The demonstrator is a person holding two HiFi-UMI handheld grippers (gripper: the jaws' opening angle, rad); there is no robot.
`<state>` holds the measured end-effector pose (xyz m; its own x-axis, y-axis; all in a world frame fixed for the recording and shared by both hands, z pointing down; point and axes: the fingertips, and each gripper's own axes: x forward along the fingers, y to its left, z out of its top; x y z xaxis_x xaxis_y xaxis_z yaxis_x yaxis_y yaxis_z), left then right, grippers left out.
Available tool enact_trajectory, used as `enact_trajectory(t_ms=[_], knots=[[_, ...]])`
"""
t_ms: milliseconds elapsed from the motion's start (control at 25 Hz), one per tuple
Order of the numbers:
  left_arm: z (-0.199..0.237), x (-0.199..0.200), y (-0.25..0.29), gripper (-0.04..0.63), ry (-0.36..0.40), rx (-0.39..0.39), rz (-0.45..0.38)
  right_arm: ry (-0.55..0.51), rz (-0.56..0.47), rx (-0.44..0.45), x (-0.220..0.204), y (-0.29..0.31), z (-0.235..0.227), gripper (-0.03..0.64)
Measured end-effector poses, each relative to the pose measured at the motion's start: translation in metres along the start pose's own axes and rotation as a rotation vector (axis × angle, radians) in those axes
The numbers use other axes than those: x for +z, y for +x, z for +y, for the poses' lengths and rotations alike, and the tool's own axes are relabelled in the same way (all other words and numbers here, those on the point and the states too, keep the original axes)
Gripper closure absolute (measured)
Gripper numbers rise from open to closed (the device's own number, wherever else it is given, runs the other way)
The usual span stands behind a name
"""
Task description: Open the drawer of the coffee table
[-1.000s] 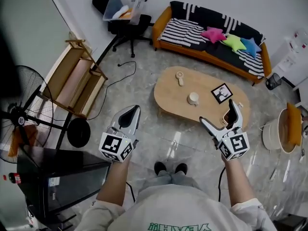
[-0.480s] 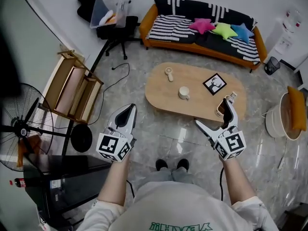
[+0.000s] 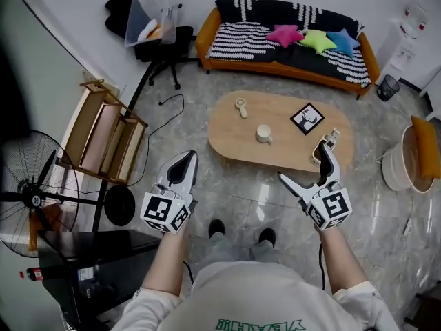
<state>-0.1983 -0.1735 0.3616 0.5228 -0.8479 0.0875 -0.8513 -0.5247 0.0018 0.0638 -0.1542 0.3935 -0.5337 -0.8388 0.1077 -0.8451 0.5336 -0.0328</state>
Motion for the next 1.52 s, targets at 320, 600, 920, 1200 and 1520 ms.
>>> enact_trajectory(t_ms=[320,600,920,1200,1520], knots=[[0.051,0.002,0.017,0.596,-0.010,-0.141,-0.016,0.001,0.004,-0.152,0.006,0.027,0.023,0.028],[0.079,-0.005,0.027,0.595,-0.012,-0.227,0.004,0.021,0.023,-0.234,0.002,0.040,0.042,0.028],[0.079,-0.021,0.039,0.596,-0.022,-0.192,0.017,0.058,0.061,-0.221,-0.036,0.036,0.029,0.028],[0.083,-0.069,0.044,0.595,-0.043,-0.137,0.075,0.111,0.136,-0.194,-0.099,0.053,0.012,0.028],[0.086,-0.159,0.062,0.595,-0.081,-0.118,0.119,0.168,0.212,-0.163,-0.204,0.092,0.007,0.028]])
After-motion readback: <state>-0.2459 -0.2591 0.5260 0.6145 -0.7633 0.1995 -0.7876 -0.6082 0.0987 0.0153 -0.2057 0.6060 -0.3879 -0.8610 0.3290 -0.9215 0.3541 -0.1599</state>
